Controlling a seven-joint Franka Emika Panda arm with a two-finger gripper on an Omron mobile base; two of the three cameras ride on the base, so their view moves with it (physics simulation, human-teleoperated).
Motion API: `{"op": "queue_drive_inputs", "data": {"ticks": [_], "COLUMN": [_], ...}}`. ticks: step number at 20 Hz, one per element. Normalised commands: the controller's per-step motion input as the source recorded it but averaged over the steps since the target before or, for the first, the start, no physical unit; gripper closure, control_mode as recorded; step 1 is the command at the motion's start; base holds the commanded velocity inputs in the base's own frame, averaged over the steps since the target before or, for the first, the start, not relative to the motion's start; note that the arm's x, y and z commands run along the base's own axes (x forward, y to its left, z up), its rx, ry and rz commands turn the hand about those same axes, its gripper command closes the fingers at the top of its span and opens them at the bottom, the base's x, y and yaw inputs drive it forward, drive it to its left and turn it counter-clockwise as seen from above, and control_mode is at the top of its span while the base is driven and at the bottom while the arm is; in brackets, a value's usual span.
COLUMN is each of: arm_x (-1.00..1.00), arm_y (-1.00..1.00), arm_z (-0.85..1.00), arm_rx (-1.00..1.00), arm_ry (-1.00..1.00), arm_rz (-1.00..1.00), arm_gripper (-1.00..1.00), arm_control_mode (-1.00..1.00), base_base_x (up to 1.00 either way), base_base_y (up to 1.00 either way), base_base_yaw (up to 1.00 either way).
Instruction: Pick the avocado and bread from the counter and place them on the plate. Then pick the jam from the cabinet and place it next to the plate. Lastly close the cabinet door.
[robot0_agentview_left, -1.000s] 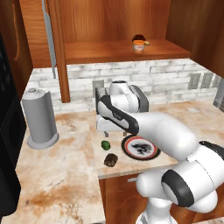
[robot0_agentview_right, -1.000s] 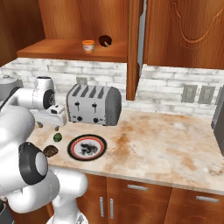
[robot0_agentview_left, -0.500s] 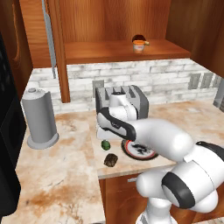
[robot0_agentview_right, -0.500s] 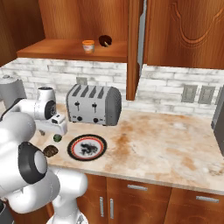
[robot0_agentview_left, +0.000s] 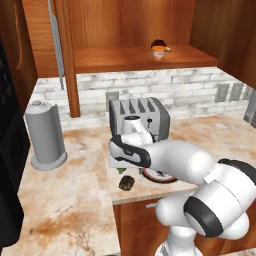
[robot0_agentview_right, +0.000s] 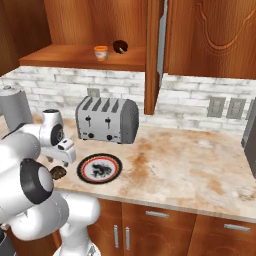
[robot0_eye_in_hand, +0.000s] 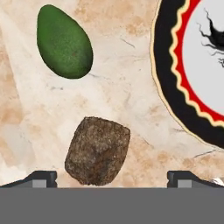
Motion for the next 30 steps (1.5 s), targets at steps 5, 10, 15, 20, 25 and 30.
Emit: {"op": "queue_drive_inputs", "data": {"ticks": [5, 10, 15, 20, 25, 30], "arm_x": [0.0, 0.0, 0.0, 0.0, 0.0, -0.02], "arm_y": [0.0, 0.02, 0.11, 0.11, 0.0, 0.0], "arm_z": [-0.28, -0.24, -0.17, -0.19, -0.43, -0.35], "arm_rx": [0.0, 0.0, 0.0, 0.0, 0.0, -0.02], "arm_ry": [0.0, 0.0, 0.0, 0.0, 0.0, -0.04], "arm_rz": [-0.1, -0.11, -0.12, -0.12, -0.09, -0.06], "arm_gripper": [-1.0, -1.0, -1.0, -1.0, -1.0, 1.0], "arm_control_mode": [-1.0, -1.0, -1.0, -1.0, -1.0, -1.0], "base_base_x": [0.0, 0.0, 0.0, 0.0, 0.0, 0.0], "base_base_y": [0.0, 0.0, 0.0, 0.0, 0.0, 0.0], "base_base_yaw": [0.0, 0.0, 0.0, 0.0, 0.0, 0.0]}}
